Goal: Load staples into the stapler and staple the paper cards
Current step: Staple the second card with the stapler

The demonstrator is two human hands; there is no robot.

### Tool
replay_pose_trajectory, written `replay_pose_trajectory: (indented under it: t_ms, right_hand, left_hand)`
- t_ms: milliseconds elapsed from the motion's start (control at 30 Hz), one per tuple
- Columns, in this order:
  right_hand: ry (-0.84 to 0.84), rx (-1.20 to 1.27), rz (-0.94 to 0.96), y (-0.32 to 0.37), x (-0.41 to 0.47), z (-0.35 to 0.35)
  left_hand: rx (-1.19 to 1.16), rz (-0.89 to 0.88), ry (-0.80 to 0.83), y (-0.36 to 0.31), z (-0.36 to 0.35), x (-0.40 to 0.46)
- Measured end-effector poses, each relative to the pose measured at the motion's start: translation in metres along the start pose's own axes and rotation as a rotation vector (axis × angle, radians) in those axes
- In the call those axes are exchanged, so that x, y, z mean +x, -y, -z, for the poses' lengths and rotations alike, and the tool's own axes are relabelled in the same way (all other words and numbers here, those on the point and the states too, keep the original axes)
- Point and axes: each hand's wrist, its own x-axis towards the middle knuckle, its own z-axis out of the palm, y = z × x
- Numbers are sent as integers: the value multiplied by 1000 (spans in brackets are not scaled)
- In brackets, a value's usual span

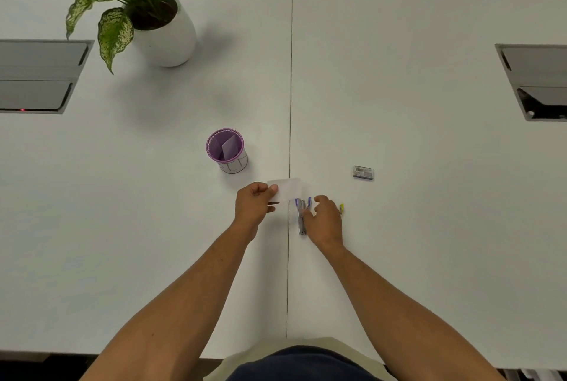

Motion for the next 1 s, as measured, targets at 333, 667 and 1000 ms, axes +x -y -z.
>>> replay_pose_trajectory:
  t_ms: [333, 667, 1000]
  right_hand:
    - [98, -267, -12, 5, 2, -22]
    - [217, 459, -234, 4, 2, -12]
    - [418, 987, -306, 7, -9, 16]
  left_hand:
    - [19, 22, -15, 1, 10, 1]
    - [-38, 72, -46, 2, 6, 6]
    - [-55, 36, -48, 1, -7, 2]
